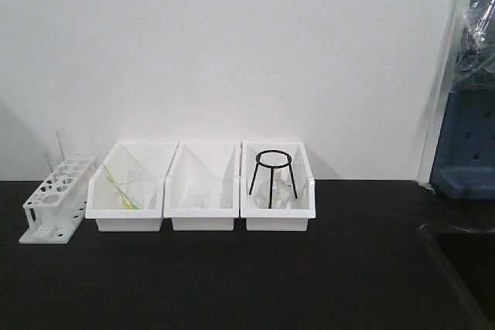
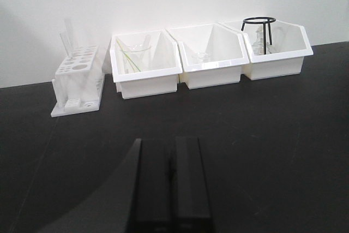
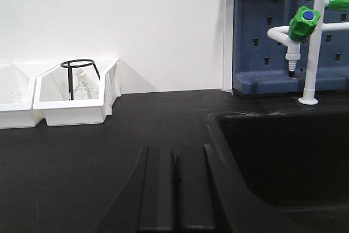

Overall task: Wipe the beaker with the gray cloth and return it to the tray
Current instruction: 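Drive the base away from the white bins past the sink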

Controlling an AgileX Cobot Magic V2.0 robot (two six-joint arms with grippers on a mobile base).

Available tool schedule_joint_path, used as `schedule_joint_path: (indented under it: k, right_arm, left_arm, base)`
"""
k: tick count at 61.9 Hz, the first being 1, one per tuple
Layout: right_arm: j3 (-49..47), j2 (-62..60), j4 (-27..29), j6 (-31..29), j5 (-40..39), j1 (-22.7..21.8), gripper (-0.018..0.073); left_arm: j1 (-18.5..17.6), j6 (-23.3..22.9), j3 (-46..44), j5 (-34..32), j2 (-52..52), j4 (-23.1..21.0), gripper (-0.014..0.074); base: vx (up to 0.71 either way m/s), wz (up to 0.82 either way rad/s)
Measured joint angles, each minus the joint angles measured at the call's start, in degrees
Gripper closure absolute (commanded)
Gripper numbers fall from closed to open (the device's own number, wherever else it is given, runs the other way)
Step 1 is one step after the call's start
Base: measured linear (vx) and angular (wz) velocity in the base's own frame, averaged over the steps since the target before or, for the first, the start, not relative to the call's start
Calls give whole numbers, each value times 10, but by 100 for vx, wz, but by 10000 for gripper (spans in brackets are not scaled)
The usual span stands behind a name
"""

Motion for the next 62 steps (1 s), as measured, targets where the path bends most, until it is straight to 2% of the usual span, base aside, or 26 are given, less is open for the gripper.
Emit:
schedule_joint_path:
  k: [42, 62]
  right_arm:
    - [0, 0, 0, 0, 0, 0, 564]
    - [0, 0, 0, 0, 0, 0, 564]
  left_arm:
    - [0, 0, 0, 10, 0, 0, 602]
    - [0, 0, 0, 10, 0, 0, 602]
  base:
    - [-1, 1]
    - [-19, 12]
